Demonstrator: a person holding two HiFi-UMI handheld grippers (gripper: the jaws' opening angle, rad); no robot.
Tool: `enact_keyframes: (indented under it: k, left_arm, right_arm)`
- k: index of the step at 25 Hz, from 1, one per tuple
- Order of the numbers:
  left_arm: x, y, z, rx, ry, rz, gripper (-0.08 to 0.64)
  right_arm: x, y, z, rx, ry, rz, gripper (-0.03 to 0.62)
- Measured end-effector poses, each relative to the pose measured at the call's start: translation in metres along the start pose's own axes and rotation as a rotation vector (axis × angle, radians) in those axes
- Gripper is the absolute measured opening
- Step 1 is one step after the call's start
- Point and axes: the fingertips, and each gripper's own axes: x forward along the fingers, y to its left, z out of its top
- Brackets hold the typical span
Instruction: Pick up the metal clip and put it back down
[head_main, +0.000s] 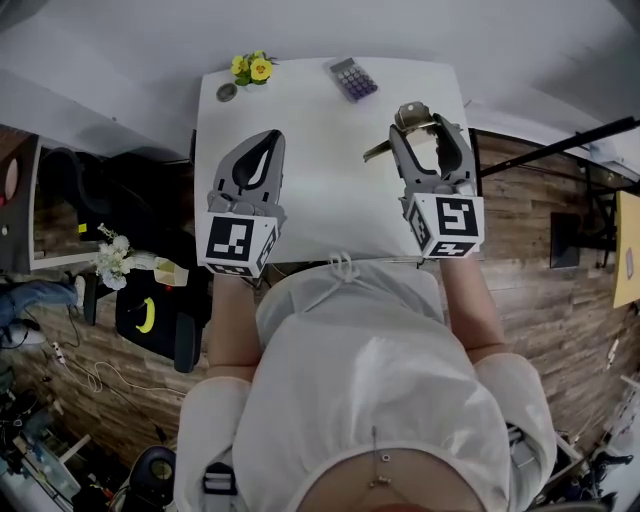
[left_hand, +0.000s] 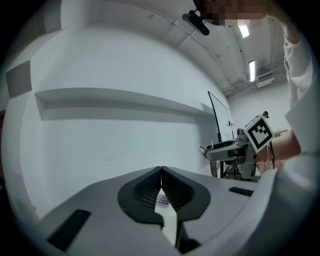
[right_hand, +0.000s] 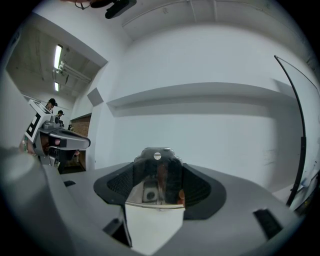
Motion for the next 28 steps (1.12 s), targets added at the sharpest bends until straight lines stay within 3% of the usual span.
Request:
enact_keyframes:
  k: [6, 13, 28]
  left_arm:
    - [0.003, -0.002, -0.016, -0.018, 0.024, -0.006, 0.018]
    - [0.012, 0.006, -0.041, -0.068, 0.060, -0.019, 0.018]
    - [0.030, 0.030, -0.123, -0.163, 0.176, -0.053, 0.018]
  right_arm:
    - [0.013, 0.005, -0.028, 0.007, 0.064, 0.024, 0.293]
    - [0.039, 0.017, -0.079, 0.039, 0.211, 0.054, 0.293]
    - [0.082, 0.060, -0.231, 0.100, 0.570, 0.096, 0.293]
